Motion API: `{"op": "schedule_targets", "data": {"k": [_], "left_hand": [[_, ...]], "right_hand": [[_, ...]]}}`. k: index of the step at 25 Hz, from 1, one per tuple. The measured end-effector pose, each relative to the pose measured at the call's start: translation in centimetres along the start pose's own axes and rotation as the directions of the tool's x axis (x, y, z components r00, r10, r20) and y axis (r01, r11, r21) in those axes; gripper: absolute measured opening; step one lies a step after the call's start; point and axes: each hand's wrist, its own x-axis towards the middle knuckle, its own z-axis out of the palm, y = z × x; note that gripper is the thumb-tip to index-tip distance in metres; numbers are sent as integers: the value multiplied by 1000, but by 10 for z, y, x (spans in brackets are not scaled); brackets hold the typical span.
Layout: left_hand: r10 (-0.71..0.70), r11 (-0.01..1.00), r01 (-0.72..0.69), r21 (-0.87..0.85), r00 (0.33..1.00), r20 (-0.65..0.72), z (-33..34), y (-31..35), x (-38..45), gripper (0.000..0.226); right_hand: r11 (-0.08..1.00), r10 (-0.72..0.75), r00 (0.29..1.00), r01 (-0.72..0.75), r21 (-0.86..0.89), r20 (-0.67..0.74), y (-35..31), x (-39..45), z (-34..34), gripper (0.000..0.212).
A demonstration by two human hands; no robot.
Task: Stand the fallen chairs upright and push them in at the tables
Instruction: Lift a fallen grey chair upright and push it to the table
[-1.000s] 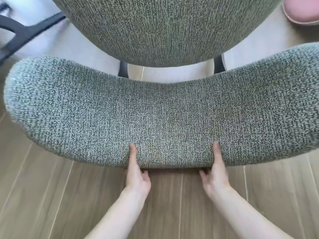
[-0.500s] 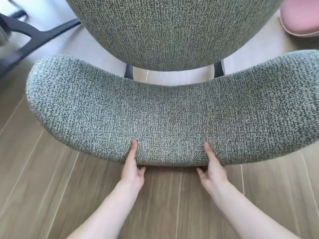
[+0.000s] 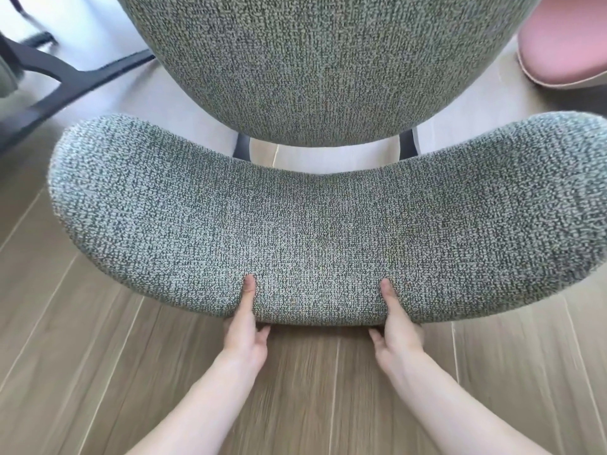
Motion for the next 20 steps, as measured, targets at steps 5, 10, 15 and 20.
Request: {"op": "schedule_targets", "data": {"k": [5,10,15,20], "left_hand": [[2,1000,-2,-11,1000,-18,3,1,-4,115],[-39,999,37,-26,998,-58,12,17,-18,116],[-70,996,74,43,994,-87,39,68,-68,109],[-82,994,94,64,983,-164,70,126,-136,82]], "right_hand": [[1000,-6,1000,6,-1,-4,-1,-1,0,87],[1000,12,1000,-12,-17,-10,-16,-16,5,81],[997,39,999,-40,-64,-17,-59,-71,19,67],[989,-12,997,0,-149,-77,-117,-153,32,84]]}}
